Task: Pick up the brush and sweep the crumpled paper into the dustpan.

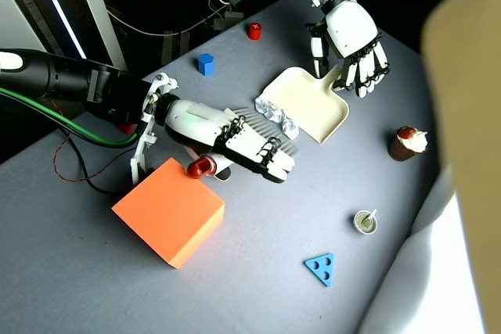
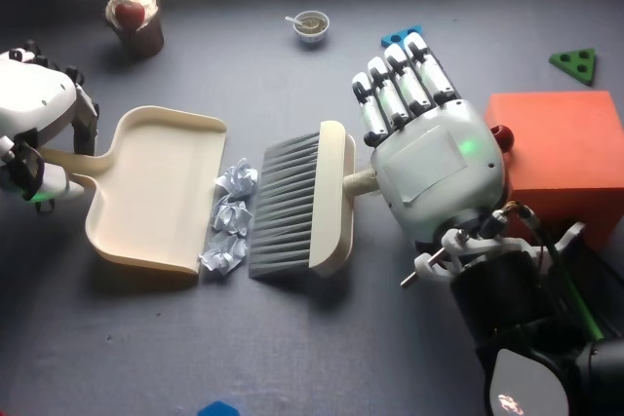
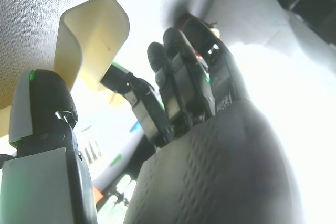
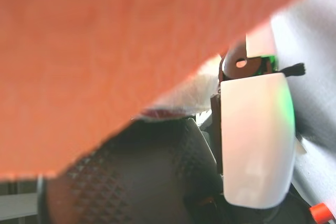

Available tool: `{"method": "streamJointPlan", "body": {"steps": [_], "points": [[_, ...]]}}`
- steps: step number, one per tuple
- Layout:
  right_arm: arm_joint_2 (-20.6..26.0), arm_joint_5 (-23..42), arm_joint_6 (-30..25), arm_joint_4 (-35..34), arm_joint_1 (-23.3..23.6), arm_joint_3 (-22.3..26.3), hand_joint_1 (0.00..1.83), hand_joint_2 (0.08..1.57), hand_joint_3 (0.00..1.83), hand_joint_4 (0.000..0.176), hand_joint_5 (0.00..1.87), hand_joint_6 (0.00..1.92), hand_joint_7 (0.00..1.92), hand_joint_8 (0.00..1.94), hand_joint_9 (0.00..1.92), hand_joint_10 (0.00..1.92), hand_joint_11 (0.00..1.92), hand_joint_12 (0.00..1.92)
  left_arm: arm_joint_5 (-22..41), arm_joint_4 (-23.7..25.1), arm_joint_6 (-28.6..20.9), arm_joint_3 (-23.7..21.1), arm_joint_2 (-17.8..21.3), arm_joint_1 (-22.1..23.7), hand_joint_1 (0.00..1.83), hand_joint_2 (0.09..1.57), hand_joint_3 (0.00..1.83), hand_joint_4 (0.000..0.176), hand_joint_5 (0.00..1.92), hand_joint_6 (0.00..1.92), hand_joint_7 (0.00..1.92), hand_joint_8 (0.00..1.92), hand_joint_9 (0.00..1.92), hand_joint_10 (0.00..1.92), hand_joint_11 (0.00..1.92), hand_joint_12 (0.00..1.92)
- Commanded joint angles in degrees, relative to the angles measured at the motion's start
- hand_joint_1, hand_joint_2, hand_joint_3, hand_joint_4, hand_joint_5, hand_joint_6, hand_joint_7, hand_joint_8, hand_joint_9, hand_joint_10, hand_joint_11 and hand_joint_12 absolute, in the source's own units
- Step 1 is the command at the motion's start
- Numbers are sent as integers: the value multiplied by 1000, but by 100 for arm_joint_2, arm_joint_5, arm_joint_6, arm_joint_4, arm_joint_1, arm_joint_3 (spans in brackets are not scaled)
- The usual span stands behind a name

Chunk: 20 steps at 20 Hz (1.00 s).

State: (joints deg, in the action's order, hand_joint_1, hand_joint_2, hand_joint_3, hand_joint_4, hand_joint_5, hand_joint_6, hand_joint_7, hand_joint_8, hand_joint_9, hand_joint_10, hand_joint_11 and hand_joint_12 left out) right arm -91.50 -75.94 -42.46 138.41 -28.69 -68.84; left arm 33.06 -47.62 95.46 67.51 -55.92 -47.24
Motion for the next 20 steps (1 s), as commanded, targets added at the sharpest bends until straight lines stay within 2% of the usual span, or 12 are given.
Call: {"method": "streamJointPlan", "body": {"steps": [1,4,5,6,7,9,10,11,13,14,15,20], "points": [[4,-487,-7,445,61,-39,1054,1053,0,0,360,8,378,10,377,14,321,98,601,116,13,50,-5,57,1082,1095,0,40,1030,899,539,0,485,1,49,865],[-57,-463,-17,445,56,-137,1144,1050,0,0,803,30,827,25,792,37,554,198,590,115,13,49,-6,67,1063,1105,0,74,1008,935,555,1,480,3,1,844],[-78,-461,-17,445,54,-172,1170,1059,0,0,1042,609,1013,86,922,167,528,690,590,115,13,49,-9,70,1093,1092,0,16,1038,886,562,1,476,2,3,863],[-85,-461,-17,445,56,-192,1187,1033,0,0,1154,629,840,1209,731,1381,497,1516,590,115,13,49,-10,70,1111,1088,0,0,1049,868,541,0,466,1,0,892],[-85,-461,-17,445,57,-198,1193,1018,0,0,1193,614,803,1795,768,1813,604,1840,591,114,13,49,-11,70,1109,1086,0,0,1052,862,526,0,462,0,0,898],[-66,-462,-17,540,60,-190,1199,1018,0,0,1202,585,1125,1935,1261,1917,1378,1918,600,109,14,51,-8,70,1095,1093,1,7,1035,890,496,0,422,1,0,845],[-47,-462,-17,600,66,-173,1191,1045,3,0,1128,714,1226,1940,1401,1920,1523,1920,603,109,15,51,-5,71,1090,1087,0,31,1046,873,510,1,443,4,4,904],[-23,-462,-17,653,76,-154,1180,1074,5,0,1063,847,1271,1941,1466,1921,1623,1921,609,109,16,52,-3,72,1092,1090,1,18,1040,883,503,1,425,3,0,895],[32,-461,-17,818,83,-131,1332,1118,6,0,1102,1810,1177,1941,1459,1921,1680,1921,608,109,17,53,-3,81,1098,1088,0,6,1044,877,506,1,431,5,0,869],[59,-461,-17,877,84,-126,1386,1122,3,0,1140,1899,1178,1941,1467,1921,1691,1921,608,109,17,53,-3,85,1094,1087,0,21,1047,871,503,1,430,3,0,842],[97,-462,-16,925,84,-113,1444,1153,8,0,1092,1917,1153,1941,1479,1921,1720,1921,610,109,19,53,-3,91,1118,1076,0,0,1075,824,518,3,425,2,0,826],[456,-292,165,1016,159,251,1487,1191,0,0,1022,1921,1161,1941,1483,1921,1709,1921,619,102,31,52,-5,98,1106,1084,0,0,1054,859,529,3,446,6,0,885]]}}
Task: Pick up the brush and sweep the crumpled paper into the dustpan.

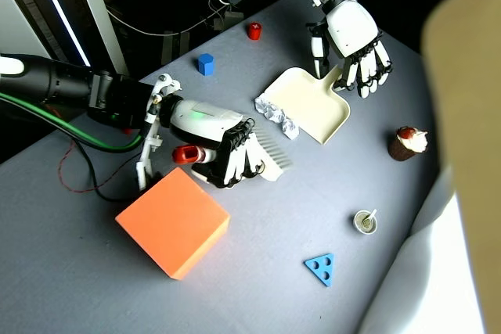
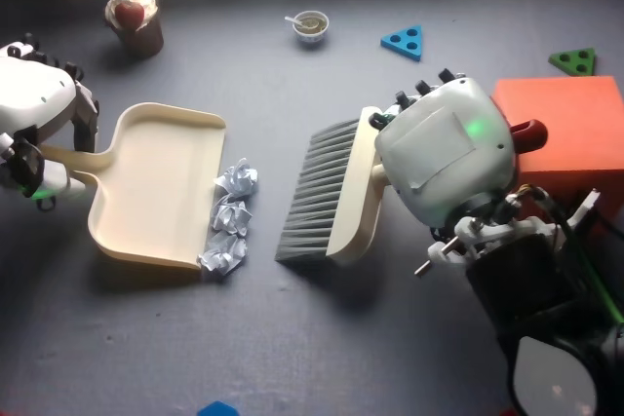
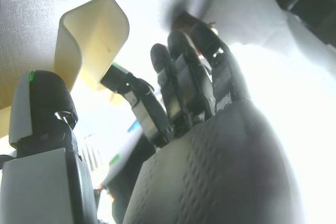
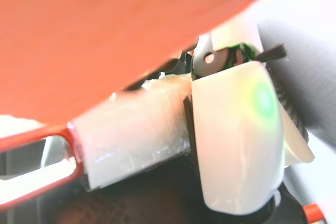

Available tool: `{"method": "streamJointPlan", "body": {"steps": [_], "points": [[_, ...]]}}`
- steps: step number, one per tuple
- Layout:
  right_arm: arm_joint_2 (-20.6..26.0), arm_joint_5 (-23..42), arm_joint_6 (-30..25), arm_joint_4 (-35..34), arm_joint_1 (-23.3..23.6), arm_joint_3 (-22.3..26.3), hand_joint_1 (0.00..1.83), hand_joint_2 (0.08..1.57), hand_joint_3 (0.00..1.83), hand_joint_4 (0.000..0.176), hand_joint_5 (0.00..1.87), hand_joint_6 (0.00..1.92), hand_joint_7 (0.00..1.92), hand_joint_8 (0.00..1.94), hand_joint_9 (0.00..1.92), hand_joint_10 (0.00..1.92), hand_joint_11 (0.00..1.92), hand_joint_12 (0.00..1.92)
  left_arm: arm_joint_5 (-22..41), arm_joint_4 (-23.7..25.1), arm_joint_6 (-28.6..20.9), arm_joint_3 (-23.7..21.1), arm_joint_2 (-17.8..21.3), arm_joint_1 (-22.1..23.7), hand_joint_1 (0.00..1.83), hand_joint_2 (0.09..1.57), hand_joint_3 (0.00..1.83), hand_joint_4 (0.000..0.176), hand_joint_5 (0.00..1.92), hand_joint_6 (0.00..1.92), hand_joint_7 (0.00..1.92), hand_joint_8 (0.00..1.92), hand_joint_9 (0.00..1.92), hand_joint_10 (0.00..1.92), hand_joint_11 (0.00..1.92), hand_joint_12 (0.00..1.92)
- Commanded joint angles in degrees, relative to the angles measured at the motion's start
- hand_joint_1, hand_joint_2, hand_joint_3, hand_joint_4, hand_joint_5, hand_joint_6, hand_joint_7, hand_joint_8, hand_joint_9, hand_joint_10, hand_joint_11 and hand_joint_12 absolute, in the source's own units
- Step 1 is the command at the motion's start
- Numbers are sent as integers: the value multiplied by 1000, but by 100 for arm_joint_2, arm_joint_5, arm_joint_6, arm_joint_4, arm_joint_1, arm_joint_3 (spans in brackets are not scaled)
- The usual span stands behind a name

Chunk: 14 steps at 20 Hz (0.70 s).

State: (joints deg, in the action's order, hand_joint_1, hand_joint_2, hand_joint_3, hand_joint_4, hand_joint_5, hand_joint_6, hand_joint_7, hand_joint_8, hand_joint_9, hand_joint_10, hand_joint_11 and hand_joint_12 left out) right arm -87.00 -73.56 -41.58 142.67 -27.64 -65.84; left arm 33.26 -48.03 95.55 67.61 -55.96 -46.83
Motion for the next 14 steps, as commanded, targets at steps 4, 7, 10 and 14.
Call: {"method": "streamJointPlan", "body": {"steps": [4,7,10,14], "points": [[395,-180,302,630,391,464,1473,1192,0,0,990,1921,1118,1941,1469,1921,1692,1921,601,136,22,30,3,72,1097,1104,0,0,1014,925,510,3,414,2,0,734],[635,363,966,631,737,771,1469,1189,0,0,977,1921,1088,1941,1443,1921,1655,1921,598,134,29,26,0,75,1105,1095,0,0,1033,893,493,3,423,3,0,802],[835,789,1608,193,1152,1064,1482,1193,0,0,1008,1921,1019,1941,1417,1921,1647,1921,588,134,35,21,10,73,1115,1085,0,0,1054,860,500,3,436,4,0,770],[862,1167,3028,-910,1604,1240,1503,1185,0,26,967,1921,983,1941,1400,1921,1627,1921,586,133,51,2,11,73,1105,1093,1,0,1035,891,489,4,427,2,0,804]]}}
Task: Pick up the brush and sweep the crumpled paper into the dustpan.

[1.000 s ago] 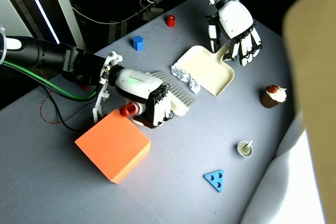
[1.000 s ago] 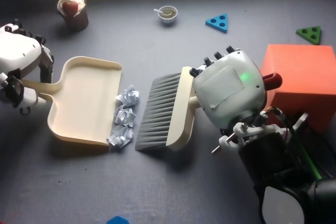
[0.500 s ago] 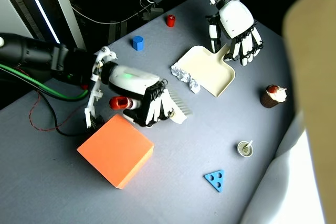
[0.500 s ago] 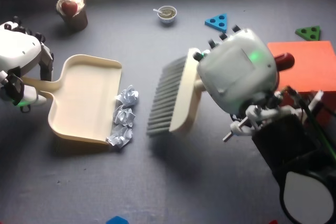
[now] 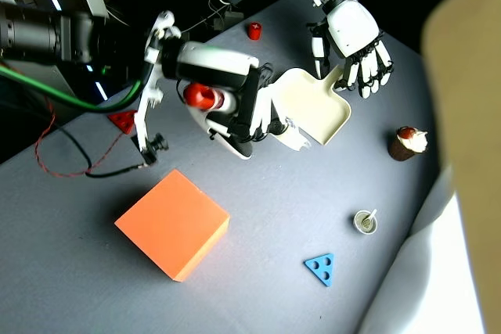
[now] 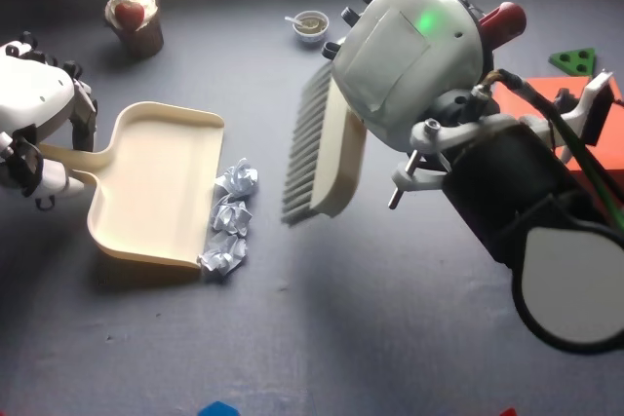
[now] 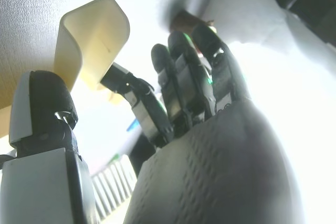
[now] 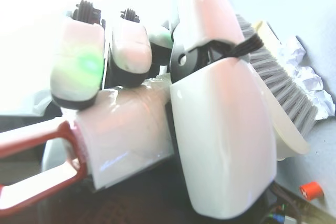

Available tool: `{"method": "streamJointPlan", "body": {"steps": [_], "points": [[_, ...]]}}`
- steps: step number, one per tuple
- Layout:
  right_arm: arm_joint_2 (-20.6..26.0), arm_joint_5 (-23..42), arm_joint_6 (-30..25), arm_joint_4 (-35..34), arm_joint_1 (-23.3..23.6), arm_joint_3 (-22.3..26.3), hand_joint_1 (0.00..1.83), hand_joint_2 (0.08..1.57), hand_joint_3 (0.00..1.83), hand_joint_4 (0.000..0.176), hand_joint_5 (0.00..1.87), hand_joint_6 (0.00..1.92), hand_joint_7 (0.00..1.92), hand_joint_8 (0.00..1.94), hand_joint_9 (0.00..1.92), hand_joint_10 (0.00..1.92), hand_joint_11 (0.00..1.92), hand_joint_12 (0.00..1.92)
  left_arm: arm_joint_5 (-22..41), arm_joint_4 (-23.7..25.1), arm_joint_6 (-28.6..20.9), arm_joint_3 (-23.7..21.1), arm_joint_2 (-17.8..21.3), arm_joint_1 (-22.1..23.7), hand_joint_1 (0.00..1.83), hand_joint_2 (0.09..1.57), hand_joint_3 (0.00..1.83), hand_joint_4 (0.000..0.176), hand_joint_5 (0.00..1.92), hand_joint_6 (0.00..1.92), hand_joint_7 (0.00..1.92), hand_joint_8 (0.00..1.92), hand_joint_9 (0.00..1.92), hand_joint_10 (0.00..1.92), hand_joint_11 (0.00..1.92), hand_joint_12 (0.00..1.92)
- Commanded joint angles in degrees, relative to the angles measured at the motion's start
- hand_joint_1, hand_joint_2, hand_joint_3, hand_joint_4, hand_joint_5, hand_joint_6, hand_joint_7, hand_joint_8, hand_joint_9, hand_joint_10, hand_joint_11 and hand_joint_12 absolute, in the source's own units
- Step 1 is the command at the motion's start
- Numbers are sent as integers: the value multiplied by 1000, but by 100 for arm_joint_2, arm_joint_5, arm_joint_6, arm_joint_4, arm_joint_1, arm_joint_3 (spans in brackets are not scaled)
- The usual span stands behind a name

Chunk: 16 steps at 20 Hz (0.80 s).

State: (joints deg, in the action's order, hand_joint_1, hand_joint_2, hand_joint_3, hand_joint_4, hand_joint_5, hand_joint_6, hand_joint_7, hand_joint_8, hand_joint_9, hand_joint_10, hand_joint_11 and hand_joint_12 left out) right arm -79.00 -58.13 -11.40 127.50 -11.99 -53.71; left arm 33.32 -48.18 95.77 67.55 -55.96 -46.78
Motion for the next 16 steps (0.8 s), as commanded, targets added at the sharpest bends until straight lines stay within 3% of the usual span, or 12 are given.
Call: {"method": "streamJointPlan", "body": {"steps": [1,3,4,7,10,16], "points": [[54,-258,376,241,160,48,1505,1181,0,44,956,1921,974,1941,1388,1921,1630,1921,582,147,33,1,11,69,1106,1095,1,0,1032,896,480,1,406,0,0,799],[6,35,1325,-1140,530,45,1523,1173,0,62,923,1921,994,1941,1379,1921,1610,1921,577,129,44,-8,8,67,1102,1098,1,0,1026,905,495,5,417,4,0,809],[-27,163,1664,-1583,669,10,1519,1175,1,81,885,1921,971,1941,1360,1921,1606,1921,575,125,44,-11,8,62,1101,1098,0,0,1025,908,497,3,424,5,0,774],[-111,476,2053,-1639,911,-105,1514,1186,4,86,877,1921,965,1941,1364,1921,1606,1921,563,125,47,-11,7,52,1114,1086,0,0,1056,856,511,3,432,5,0,836],[-187,864,2227,-1883,1076,-215,1512,1194,4,80,889,1921,954,1941,1374,1921,1611,1921,566,123,47,-5,0,42,1119,1084,0,0,1055,856,491,2,410,8,0,774],[-288,1426,2332,-2024,851,-312,1480,1198,0,75,925,1921,1003,1941,1397,1921,1615,1921,570,94,43,13,-27,16,1110,1087,0,0,1048,868,503,1,441,5,0,832]]}}
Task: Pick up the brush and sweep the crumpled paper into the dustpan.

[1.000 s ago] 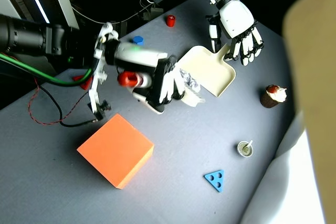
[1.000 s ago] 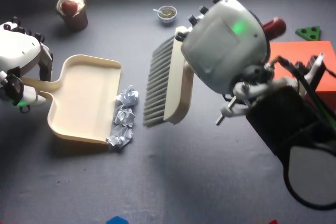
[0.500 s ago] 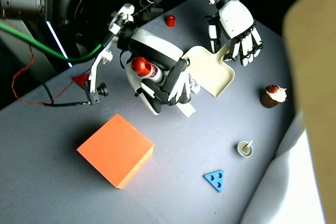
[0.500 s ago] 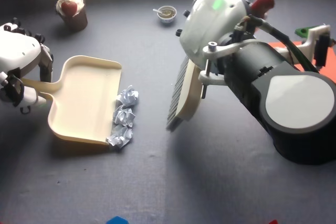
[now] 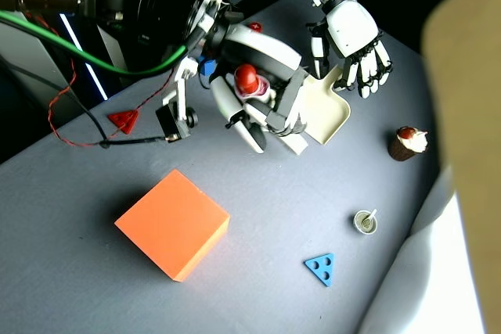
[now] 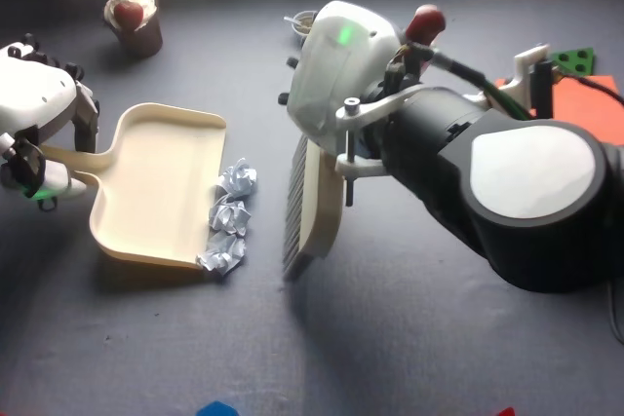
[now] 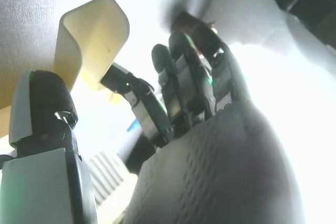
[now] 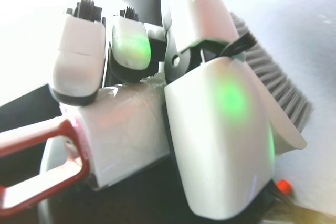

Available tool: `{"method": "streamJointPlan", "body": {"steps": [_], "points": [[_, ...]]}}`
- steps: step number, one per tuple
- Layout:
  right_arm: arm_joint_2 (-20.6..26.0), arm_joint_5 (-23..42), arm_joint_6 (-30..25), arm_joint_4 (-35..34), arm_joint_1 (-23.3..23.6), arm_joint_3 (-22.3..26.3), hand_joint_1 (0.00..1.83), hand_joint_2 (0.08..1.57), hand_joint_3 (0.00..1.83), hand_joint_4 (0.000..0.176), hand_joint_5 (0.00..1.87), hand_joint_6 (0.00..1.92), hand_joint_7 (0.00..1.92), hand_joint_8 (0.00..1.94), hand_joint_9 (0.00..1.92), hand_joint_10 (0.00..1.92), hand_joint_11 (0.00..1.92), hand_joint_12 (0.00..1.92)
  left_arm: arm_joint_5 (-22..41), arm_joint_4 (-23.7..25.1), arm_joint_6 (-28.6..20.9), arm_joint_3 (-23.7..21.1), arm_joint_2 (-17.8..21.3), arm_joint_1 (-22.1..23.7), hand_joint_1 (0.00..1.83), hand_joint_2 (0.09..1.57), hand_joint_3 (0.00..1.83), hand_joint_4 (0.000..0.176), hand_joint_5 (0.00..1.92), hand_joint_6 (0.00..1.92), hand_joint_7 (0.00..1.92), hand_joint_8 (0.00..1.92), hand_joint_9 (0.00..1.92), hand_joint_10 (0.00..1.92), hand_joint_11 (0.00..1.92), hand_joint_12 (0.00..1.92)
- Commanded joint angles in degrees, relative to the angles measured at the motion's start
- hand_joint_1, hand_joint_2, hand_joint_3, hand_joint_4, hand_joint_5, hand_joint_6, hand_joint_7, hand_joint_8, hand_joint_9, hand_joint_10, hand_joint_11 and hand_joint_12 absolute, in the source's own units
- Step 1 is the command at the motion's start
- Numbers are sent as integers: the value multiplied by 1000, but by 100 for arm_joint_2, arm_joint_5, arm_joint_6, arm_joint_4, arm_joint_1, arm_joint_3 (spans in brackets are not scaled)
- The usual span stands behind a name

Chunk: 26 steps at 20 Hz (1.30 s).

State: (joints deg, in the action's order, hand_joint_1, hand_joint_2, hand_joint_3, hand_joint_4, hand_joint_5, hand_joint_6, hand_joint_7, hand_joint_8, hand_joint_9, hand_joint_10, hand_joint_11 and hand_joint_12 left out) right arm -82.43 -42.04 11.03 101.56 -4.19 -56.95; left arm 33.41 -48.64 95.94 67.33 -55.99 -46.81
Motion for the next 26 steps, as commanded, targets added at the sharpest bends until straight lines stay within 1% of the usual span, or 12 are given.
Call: {"method": "streamJointPlan", "body": {"steps": [1,3,4,6,9,14,17,18,20,23,24,26], "points": [[5,-147,88,526,47,-43,1473,1202,1,75,921,1921,997,1941,1397,1921,1617,1921,556,139,27,36,-33,18,1113,1085,0,0,1053,860,497,0,430,1,0,848],[-137,-130,72,524,3,-185,1469,1199,0,77,903,1921,974,1941,1391,1921,1620,1921,542,137,27,35,-42,9,1123,1083,0,0,1057,853,490,0,408,1,0,803],[-240,-124,27,538,-14,-276,1464,1188,0,83,919,1921,984,1941,1393,1921,1609,1921,520,137,27,36,-39,2,1105,1091,1,0,1039,883,509,2,418,1,0,853],[-433,-114,-98,659,-62,-404,1478,1192,0,85,915,1921,986,1941,1400,1921,1617,1921,480,136,43,47,-46,1,1116,1093,0,0,1036,889,486,4,404,2,0,779],[-619,-36,-205,766,-125,-542,1486,1180,0,75,918,1921,969,1941,1406,1921,1628,1921,456,121,44,62,-69,1,1133,1077,0,0,1072,827,504,4,428,8,0,832],[-951,-109,-846,1435,-256,-898,1487,1181,0,78,933,1921,990,1941,1402,1921,1628,1921,425,116,57,67,-84,-4,1109,1086,1,0,1051,863,486,1,411,1,0,764],[-1139,-264,-1290,1942,-316,-1131,1496,1172,0,92,959,1921,991,1941,1377,1921,1617,1921,423,116,61,67,-85,-4,1119,1090,0,0,1040,880,490,2,389,3,0,787],[-1159,-263,-1426,2068,-332,-1155,1506,1163,0,94,962,1921,995,1941,1381,1921,1623,1921,422,116,61,67,-85,-4,1117,1079,0,0,1066,839,501,2,423,8,0,876],[-1174,-268,-1768,2466,-379,-1166,1507,1162,0,95,963,1921,996,1941,1382,1921,1624,1921,428,116,61,66,-85,-4,1116,1075,0,0,1073,827,504,2,431,8,0,905],[-1212,-410,-2217,2897,-434,-1167,1486,1169,0,94,973,1921,1001,1941,1404,1921,1641,1921,426,112,61,63,-85,-4,1114,1079,1,0,1066,838,493,4,386,3,0,815],[-1227,-433,-2270,2923,-437,-1174,1486,1174,1,97,964,1921,1006,1941,1406,1921,1633,1921,427,111,61,61,-84,-3,1115,1085,1,0,1051,862,495,2,415,10,0,819],[-1279,-457,-2376,2999,-451,-1217,1499,1163,0,94,974,1921,1021,1941,1401,1921,1632,1921,428,108,61,60,-85,-3,1103,1089,1,0,1043,878,477,1,401,5,0,840]]}}
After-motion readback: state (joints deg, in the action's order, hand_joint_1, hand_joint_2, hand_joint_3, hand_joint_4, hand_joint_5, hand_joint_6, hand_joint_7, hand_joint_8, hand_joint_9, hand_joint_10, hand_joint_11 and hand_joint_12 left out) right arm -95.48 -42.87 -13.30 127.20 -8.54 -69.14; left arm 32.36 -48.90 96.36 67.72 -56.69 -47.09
